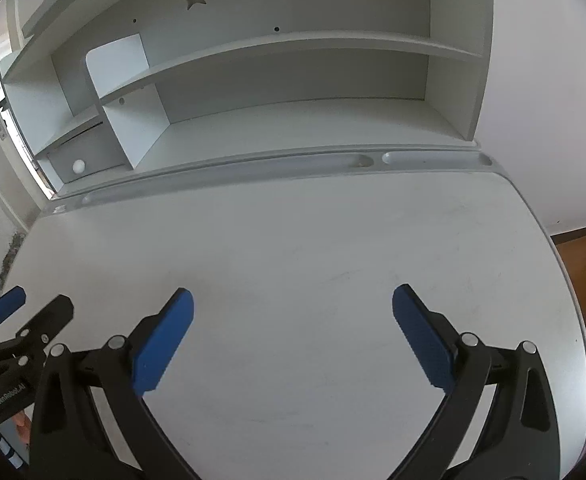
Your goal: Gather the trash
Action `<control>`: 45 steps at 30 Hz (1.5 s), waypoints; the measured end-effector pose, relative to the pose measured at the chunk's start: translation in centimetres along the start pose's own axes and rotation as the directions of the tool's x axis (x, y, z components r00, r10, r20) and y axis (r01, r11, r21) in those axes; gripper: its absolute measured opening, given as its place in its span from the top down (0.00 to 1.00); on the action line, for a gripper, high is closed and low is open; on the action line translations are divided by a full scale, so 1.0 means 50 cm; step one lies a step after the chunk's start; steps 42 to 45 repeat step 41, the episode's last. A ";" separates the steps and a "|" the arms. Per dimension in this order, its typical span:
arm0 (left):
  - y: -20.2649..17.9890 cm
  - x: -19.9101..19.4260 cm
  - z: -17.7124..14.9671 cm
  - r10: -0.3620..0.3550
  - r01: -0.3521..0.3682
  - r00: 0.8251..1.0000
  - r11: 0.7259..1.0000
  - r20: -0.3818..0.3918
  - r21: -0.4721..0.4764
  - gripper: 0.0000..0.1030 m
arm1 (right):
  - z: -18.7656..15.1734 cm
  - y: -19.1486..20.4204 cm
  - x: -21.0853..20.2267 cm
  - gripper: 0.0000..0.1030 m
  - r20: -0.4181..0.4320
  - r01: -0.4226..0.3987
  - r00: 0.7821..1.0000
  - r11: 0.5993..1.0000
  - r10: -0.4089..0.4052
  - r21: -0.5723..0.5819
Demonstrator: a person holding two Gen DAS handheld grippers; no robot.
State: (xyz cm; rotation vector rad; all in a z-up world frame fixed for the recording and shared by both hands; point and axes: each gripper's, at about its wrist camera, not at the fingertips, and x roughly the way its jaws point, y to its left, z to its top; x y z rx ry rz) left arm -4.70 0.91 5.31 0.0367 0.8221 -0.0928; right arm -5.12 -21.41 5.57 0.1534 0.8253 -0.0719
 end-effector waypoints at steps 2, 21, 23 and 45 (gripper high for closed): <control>0.004 0.020 -0.001 -0.035 0.035 0.999 0.999 -0.027 -0.006 0.06 | -0.004 0.013 0.001 0.07 0.019 0.037 0.999 0.999 -0.037 -0.017; 0.014 0.063 0.004 -0.048 0.048 0.997 0.999 -0.057 0.000 0.06 | -0.030 0.010 0.018 0.07 -0.009 0.064 0.998 0.998 -0.064 -0.012; 0.019 0.070 0.005 -0.062 0.061 0.996 0.998 -0.070 -0.014 0.06 | -0.032 0.011 0.019 0.07 -0.011 0.069 0.998 0.998 -0.069 -0.013; 0.021 0.104 -0.005 0.011 -0.004 0.993 0.998 -0.114 0.056 0.06 | -0.039 0.015 0.067 0.07 -0.109 0.136 0.985 0.991 -0.137 -0.021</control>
